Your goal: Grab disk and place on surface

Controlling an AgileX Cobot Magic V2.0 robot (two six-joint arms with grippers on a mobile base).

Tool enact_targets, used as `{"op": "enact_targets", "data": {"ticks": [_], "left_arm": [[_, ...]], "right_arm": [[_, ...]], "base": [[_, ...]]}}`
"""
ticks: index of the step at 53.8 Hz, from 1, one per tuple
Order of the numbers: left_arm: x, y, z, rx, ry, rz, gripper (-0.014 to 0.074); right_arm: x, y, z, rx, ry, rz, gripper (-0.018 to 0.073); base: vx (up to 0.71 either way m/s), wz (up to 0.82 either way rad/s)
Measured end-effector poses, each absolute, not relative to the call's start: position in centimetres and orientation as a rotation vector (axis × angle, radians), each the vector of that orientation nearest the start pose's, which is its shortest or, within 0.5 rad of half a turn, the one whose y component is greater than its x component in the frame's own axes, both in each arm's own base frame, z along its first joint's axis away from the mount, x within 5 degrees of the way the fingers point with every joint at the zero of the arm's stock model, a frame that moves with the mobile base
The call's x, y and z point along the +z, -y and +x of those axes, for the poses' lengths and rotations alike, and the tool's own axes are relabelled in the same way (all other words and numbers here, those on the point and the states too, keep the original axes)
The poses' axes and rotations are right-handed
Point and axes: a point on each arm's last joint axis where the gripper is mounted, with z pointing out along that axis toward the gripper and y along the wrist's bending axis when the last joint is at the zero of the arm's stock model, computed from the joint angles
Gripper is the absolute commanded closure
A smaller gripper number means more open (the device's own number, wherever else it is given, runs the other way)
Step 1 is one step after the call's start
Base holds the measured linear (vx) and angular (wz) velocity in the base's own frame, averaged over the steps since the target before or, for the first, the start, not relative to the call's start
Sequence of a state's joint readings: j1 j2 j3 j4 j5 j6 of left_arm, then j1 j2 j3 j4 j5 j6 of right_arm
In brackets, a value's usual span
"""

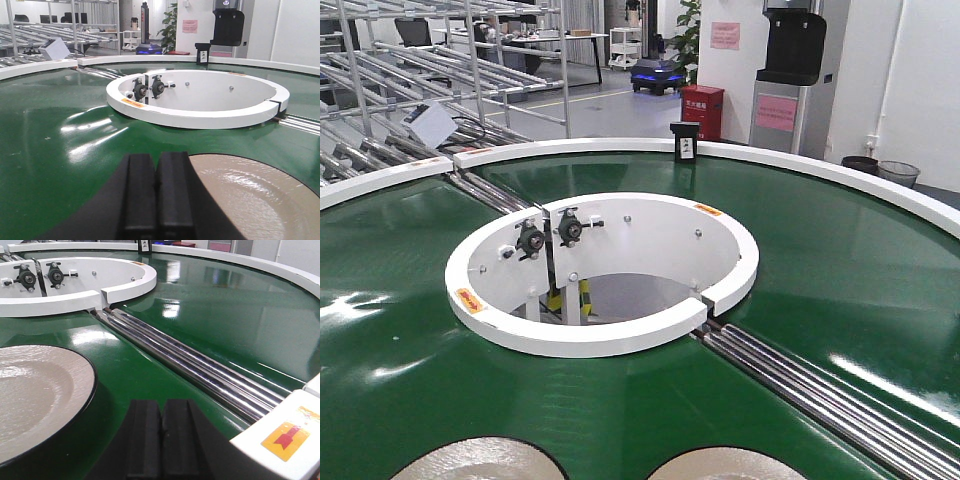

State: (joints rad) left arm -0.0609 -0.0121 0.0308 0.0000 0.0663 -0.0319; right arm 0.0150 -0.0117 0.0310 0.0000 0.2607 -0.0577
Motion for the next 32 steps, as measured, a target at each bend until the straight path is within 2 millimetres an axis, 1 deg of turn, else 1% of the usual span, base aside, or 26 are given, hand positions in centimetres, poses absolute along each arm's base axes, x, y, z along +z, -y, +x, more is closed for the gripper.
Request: {"op": "enact_targets", "data": {"ticks": [32], "left_arm": [[19.74, 0.35, 5.67, -0.073, -1.569, 0.023, 0.0604]], "right_arm": [[17.97, -0.08, 5.51, -0.031, -1.763, -0.064, 0.0567]], "base": [[0.00, 0.00]]}}
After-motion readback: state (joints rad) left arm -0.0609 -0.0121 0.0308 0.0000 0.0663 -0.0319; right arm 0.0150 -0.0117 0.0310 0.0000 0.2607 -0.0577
